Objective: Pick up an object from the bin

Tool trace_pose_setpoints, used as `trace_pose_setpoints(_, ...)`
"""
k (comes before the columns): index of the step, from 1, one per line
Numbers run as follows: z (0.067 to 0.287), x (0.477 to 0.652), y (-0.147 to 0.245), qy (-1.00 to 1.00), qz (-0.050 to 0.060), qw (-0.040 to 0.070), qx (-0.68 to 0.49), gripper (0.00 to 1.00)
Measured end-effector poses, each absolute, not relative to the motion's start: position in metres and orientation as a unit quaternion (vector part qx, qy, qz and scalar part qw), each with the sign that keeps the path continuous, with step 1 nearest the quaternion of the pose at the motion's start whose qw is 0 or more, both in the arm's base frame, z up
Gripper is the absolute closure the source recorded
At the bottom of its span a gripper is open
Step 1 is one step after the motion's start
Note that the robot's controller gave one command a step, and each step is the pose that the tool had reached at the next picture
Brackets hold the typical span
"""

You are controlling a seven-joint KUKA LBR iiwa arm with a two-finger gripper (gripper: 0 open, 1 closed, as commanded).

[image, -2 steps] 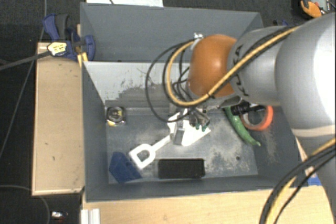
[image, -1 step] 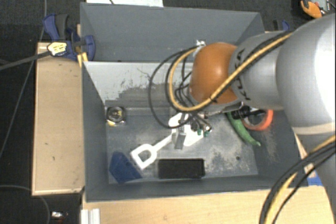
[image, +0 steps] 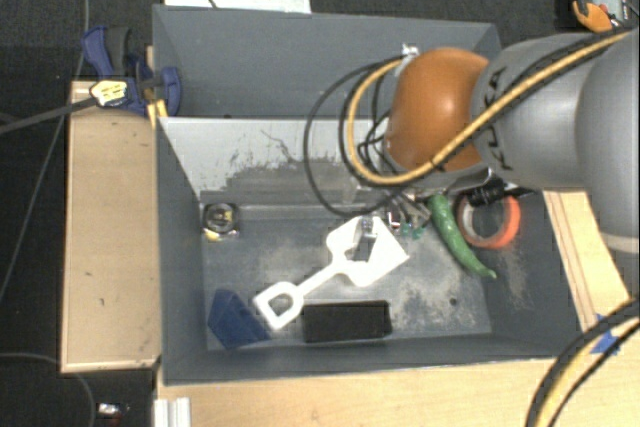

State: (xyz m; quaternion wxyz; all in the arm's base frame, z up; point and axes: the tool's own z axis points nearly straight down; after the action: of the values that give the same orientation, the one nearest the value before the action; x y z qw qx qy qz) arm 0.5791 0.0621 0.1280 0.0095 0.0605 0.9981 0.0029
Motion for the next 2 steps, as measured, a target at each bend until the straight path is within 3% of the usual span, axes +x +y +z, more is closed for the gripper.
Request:
trace_pose_setpoints(1,0.075,0.585,0.051,0.997,0.003,0.009,-0.075,0.00)
trace_pose_setpoints(2,0.108,0.593,0.073,1.000,0.003,0.010,0.017,1.00)
